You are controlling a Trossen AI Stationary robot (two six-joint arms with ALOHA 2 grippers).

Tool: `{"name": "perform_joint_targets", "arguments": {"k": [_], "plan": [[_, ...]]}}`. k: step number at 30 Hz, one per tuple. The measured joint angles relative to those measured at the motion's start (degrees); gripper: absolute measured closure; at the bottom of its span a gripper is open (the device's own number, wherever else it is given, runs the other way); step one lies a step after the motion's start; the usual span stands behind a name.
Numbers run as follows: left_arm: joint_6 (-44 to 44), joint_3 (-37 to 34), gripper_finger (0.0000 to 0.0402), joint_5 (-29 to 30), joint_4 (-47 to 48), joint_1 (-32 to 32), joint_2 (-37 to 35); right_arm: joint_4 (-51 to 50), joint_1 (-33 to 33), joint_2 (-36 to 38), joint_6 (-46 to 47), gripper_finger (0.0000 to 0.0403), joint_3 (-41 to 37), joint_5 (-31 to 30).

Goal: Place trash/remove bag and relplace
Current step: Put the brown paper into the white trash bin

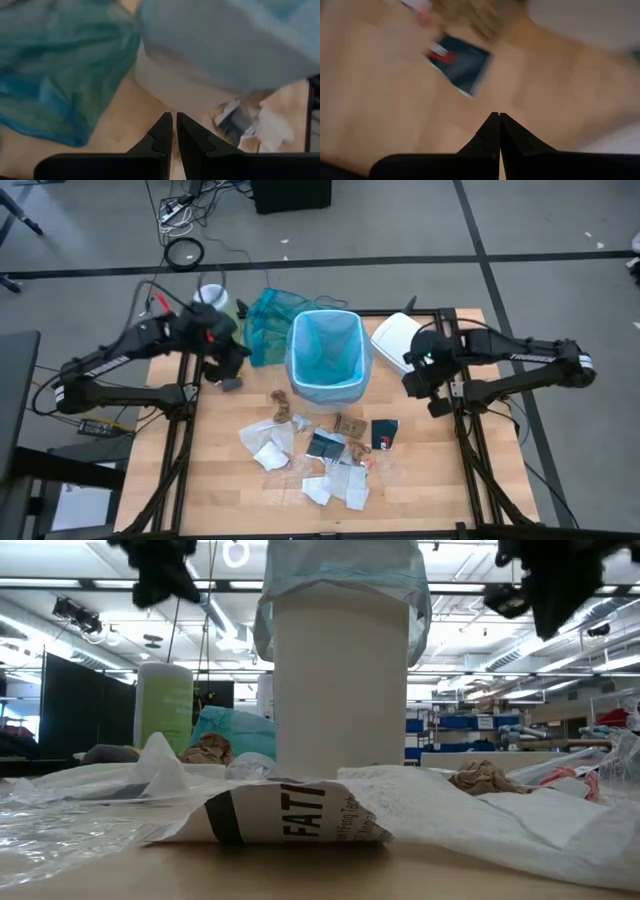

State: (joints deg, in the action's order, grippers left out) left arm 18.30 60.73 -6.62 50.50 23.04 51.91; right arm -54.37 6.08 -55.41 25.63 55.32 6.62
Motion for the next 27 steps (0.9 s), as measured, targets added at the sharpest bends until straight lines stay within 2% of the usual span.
{"name": "perform_joint_targets", "arguments": {"k": [4,7,11,15,18,21,24,27], "plan": [[0.2,-9.6,0.0367,-2.8,-7.9,-3.3,0.5,0.7,-3.0,1.3,2.8,0.0398,-4.2,-0.8],[0.3,-15.1,0.0365,-6.6,-15.6,-5.2,1.5,2.5,-4.5,1.4,3.3,0.0373,-6.8,0.6],[-0.2,-19.3,0.0351,-8.0,-22.0,-7.1,3.4,5.2,-5.8,1.1,4.2,0.0313,-9.6,-2.0],[-5.5,-19.6,0.0323,-8.7,-22.9,-8.7,6.0,5.9,-6.0,1.2,4.8,0.0246,-11.2,-4.9],[-9.3,-19.6,0.0301,-6.5,-23.9,-10.1,8.6,5.7,-6.0,1.2,5.7,0.0204,-12.5,-6.0],[-13.2,-19.6,0.0284,-1.3,-24.1,-11.4,11.9,5.4,-6.0,1.2,7.2,0.0176,-13.3,-6.5],[-16.5,-19.6,0.0274,2.5,-24.0,-12.0,15.3,5.4,-6.0,1.2,7.8,0.0161,-13.5,-6.7],[-19.4,-19.6,0.0269,3.2,-25.0,-12.1,18.8,5.5,-6.0,1.2,7.9,0.0156,-13.5,-6.8]]}}
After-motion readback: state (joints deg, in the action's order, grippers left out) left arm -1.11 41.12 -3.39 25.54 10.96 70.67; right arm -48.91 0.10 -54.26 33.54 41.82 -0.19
